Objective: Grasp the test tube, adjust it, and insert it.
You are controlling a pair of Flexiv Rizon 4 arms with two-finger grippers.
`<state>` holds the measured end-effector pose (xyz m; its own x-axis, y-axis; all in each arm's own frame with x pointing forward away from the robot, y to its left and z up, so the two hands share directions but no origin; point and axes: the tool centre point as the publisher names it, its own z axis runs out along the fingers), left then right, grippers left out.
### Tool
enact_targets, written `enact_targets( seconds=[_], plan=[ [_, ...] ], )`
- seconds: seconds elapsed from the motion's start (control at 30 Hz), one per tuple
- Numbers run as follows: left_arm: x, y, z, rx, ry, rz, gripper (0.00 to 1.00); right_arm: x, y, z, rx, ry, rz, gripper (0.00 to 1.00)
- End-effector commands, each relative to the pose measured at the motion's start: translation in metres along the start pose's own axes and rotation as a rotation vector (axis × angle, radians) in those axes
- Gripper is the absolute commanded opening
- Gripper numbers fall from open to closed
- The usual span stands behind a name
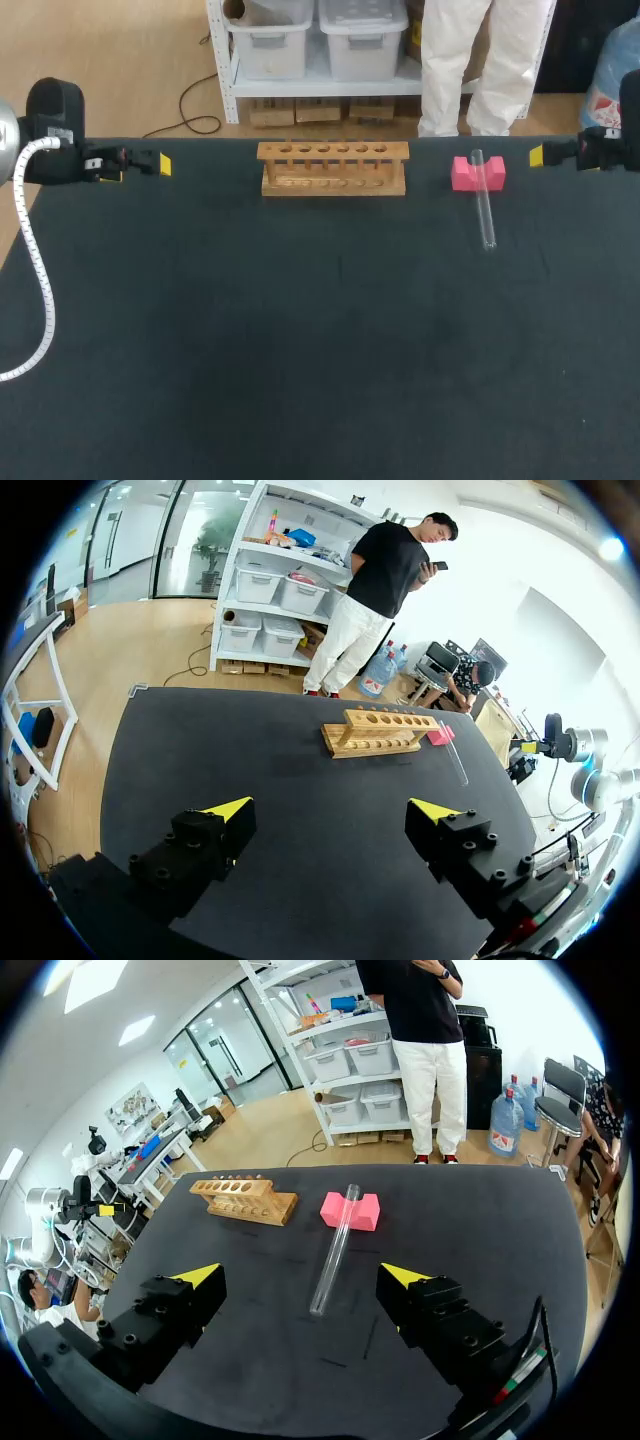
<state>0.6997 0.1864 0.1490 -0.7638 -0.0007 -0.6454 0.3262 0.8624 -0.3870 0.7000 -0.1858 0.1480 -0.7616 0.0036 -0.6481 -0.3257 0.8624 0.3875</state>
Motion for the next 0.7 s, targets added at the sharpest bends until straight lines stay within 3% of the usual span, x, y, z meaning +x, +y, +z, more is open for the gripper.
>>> enact_targets(
  seconds=[0.03, 0.47, 0.7],
  plan=[
    [-0.001, -0.002, 0.0, -0.008, 0.005, -0.002, 1.0, 0.0, 0.001, -0.001, 0.007, 0.0, 0.0, 1.0],
    [-0.001, -0.002, 0.0, -0.008, 0.005, -0.002, 1.0, 0.0, 0.001, -0.001, 0.007, 0.0, 0.0, 1.0],
    [-0.026, 0.005, 0.001, 0.176, -0.044, 0.21, 1.0, 0.0, 0.001, -0.001, 0.007, 0.0, 0.0, 1.0]
  ],
)
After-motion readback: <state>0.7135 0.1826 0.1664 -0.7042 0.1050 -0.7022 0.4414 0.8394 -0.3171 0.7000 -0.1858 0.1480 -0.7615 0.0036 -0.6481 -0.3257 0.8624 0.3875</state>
